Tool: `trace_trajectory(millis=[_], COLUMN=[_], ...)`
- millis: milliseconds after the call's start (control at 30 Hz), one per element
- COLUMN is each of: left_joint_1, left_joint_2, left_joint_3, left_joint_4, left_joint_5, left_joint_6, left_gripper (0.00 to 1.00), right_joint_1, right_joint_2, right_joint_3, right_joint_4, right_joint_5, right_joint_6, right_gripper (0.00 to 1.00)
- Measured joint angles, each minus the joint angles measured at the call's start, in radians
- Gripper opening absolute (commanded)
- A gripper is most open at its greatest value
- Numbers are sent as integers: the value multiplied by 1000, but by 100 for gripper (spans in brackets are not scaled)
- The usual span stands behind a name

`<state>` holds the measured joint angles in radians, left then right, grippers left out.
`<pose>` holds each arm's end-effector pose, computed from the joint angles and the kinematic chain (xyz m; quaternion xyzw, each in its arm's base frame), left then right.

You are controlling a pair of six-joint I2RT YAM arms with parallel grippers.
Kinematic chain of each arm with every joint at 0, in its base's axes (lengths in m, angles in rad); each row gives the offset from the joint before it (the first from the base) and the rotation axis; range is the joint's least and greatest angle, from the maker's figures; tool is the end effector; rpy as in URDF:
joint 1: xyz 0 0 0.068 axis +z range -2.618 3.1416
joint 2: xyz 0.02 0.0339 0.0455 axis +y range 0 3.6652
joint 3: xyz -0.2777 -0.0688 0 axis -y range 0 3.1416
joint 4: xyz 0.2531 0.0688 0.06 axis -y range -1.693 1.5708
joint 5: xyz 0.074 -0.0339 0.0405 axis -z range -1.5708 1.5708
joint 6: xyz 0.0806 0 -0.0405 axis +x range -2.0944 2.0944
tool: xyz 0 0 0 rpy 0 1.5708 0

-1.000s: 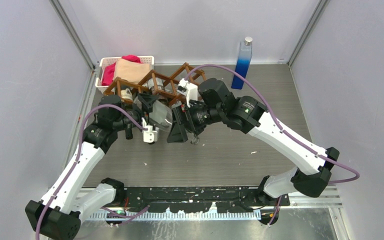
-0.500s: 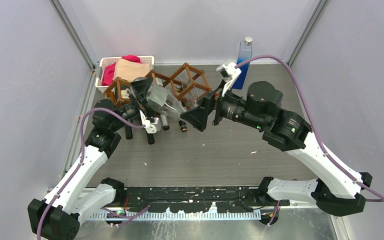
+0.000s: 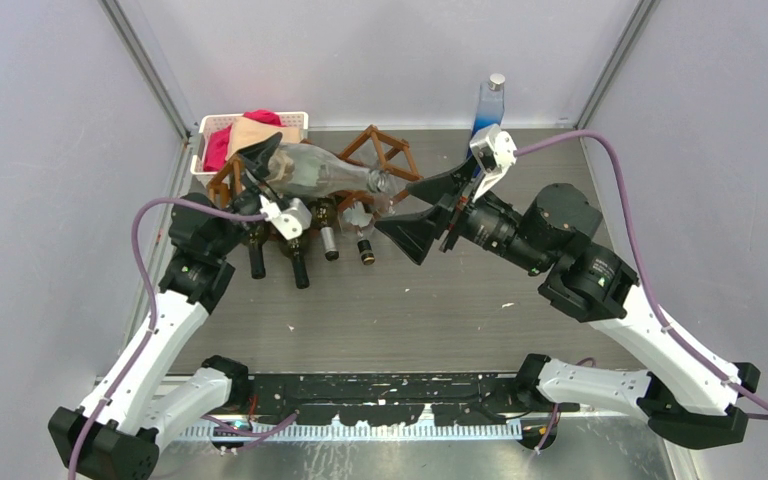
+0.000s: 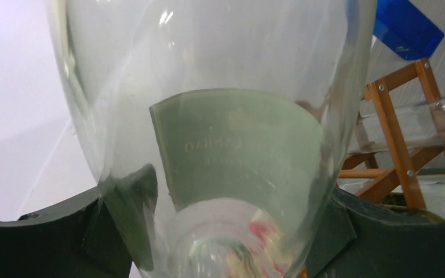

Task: Take the wine bottle off the wine rack

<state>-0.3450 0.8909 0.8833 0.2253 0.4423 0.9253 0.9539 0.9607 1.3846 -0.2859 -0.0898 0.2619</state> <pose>0.2164 -0.1144 0.4192 0.5001 0.3903 0.0861 0.7682 0.1212 0.1834 0.5211 -0.2543 0.6057 0.4545 0.6016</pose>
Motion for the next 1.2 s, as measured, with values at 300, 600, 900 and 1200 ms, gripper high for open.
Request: trace_trajectory(millis=[300,600,900,1200], left_joint_1=[0,0,0,-1], left_joint_2=[-14,-14,-14,-6], left_joint_3=[178,264,270,289], left_joint_4=[-290,-541,-739,-819], left_joint_5=[35,165,239,254], left_joint_6=[-253,-451,-476,-505], left_gripper=[0,0,0,99], right_joint_1=[0,0,0,0], right_joint_2=[76,288,335,380], right_joint_3=[-2,43,115,190], right_joint_4=[168,344,418,389], right_joint_5=[-79,-106,-76,-27], right_joint_6=[-53,-30,-35,-22], right_gripper=[100,98,62,1])
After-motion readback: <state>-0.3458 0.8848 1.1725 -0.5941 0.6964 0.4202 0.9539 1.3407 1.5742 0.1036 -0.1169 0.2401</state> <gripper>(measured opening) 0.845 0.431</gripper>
